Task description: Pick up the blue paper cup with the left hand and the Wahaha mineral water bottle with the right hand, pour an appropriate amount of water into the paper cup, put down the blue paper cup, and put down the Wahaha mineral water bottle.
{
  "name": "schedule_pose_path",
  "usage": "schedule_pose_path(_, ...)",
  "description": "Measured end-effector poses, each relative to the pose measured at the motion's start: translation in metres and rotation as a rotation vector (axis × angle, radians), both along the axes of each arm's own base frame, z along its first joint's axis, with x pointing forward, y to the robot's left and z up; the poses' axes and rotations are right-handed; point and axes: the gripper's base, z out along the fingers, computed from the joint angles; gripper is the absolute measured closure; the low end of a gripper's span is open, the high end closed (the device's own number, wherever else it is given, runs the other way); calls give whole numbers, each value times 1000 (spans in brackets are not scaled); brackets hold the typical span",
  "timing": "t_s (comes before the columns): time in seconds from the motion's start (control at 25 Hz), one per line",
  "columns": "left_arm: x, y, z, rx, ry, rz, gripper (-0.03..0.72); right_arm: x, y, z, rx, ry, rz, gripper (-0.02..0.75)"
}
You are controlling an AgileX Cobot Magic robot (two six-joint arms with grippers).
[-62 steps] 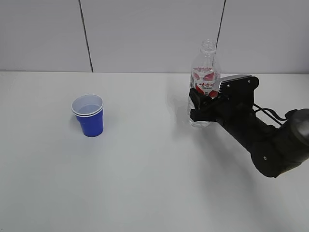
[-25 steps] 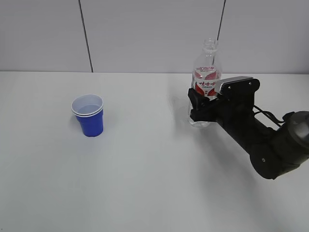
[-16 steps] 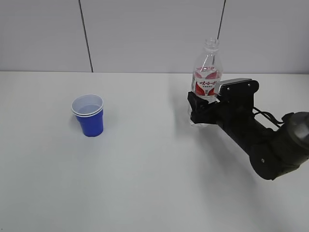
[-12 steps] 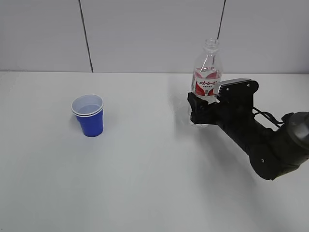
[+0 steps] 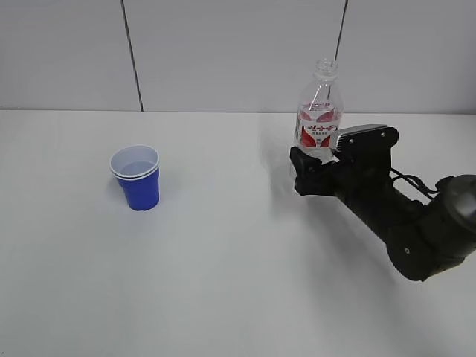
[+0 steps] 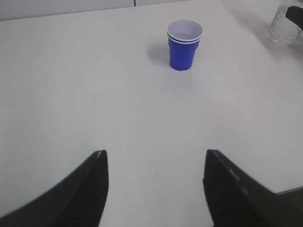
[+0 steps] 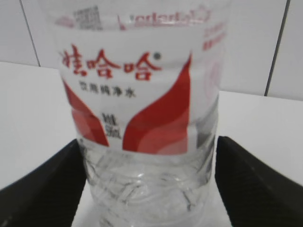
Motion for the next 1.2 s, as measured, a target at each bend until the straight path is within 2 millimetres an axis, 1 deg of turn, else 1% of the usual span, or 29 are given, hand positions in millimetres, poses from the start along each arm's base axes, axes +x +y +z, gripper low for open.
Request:
schedule_pose_path(0.08, 0, 0, 0, 0, 0, 0, 208, -4, -1, -1, -6, 14, 0, 111)
schedule_pose_path(0.32, 0, 0, 0, 0, 0, 0, 209, -12, -3, 10, -23, 5, 3, 115)
schedule_pose_path(0.64, 0, 0, 0, 0, 0, 0, 209, -29, -8, 22, -27, 13, 3, 122)
schedule_pose_path(0.88, 0, 0, 0, 0, 0, 0, 209, -51, -14, 38, -22, 13, 2, 127)
schedule_pose_path(1.08, 0, 0, 0, 0, 0, 0, 209, -75, -20, 50, 34, 33, -6, 128)
schedule_pose_path(1.2, 0, 0, 0, 0, 0, 0, 209, -88, -23, 60, 37, 21, -5, 128)
